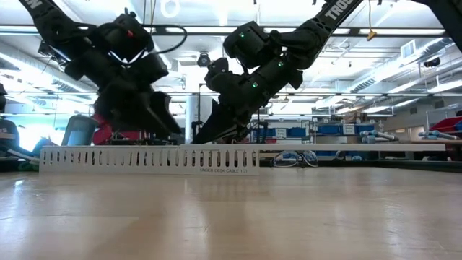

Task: Ziptie cables
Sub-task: Close the white cable duct

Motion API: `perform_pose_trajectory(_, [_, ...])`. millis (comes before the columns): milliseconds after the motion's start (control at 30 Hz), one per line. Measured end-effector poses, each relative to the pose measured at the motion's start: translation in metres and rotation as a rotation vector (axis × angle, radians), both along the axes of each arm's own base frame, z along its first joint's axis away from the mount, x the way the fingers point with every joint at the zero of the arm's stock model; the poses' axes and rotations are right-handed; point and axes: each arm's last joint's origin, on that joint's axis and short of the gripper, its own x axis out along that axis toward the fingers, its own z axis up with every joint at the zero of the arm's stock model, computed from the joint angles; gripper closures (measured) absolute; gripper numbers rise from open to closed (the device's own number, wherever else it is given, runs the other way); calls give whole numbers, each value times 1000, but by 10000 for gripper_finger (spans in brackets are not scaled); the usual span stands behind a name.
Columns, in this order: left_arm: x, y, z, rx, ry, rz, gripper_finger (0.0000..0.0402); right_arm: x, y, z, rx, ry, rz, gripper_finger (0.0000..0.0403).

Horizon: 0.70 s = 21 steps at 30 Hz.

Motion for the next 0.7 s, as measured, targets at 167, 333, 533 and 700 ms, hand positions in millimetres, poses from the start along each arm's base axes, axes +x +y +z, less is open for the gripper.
perform_pose_trajectory(167, [-1,0,-11,-14,79,4,88,0,0,0,0,0,0,403])
perform_pose_trajectory(333, [-1,1,-19,-6,134,26,88,0,0,0,5,-1,-5,403])
perform_pose_trajectory(533, [-1,5,-27,-12,169,51,88,0,0,0,11,0,-9,403])
perform_pose_trajectory(700, [1,8,-31,-44,164,39,102,0,0,0,11,0,-10,403])
